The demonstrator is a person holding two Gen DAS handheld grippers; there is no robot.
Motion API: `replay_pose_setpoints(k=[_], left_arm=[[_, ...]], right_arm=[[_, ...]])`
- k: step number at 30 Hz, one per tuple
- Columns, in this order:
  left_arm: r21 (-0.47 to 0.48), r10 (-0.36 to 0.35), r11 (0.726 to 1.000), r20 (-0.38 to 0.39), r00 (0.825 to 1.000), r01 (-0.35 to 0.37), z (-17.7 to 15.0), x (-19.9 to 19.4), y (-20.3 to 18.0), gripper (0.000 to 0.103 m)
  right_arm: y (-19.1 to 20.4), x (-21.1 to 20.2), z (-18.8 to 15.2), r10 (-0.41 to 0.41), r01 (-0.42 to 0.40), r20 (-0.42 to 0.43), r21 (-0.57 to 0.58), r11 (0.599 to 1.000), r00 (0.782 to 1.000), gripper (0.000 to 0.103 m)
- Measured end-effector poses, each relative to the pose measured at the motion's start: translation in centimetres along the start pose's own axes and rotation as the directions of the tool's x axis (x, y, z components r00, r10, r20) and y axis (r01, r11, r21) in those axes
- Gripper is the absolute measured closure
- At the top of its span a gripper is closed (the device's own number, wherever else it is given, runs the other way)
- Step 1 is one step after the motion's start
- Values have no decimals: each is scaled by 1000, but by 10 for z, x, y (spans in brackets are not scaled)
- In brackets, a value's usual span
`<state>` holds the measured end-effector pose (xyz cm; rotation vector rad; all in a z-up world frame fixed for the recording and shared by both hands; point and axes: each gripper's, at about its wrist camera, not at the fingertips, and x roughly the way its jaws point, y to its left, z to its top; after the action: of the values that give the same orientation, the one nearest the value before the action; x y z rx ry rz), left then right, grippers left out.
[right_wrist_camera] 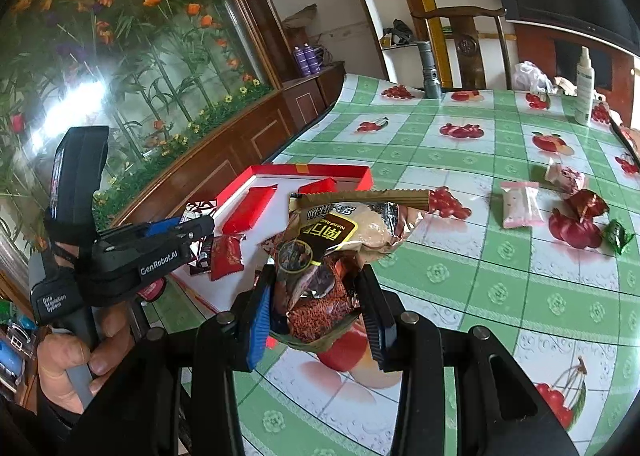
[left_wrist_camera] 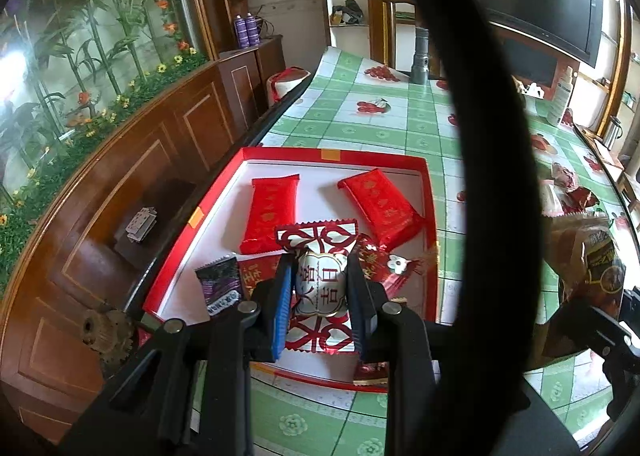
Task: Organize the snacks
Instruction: 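Carry the candy and the chocolate bag over the white tray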
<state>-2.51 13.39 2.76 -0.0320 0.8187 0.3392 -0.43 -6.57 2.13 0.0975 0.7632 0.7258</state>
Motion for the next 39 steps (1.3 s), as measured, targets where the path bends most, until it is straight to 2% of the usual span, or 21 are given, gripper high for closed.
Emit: replay_pose_setpoints(k=[17,39], left_arm=[[-15,34,999,0,999,-34,2,6,16,76],[-64,17,998,-78,997,-22,-8,30,41,76]], right_arm=[[12,21,6,36,-37,-30,-23,999,999,63],[14,36,4,50,-51,-69,-10,999,996,63]])
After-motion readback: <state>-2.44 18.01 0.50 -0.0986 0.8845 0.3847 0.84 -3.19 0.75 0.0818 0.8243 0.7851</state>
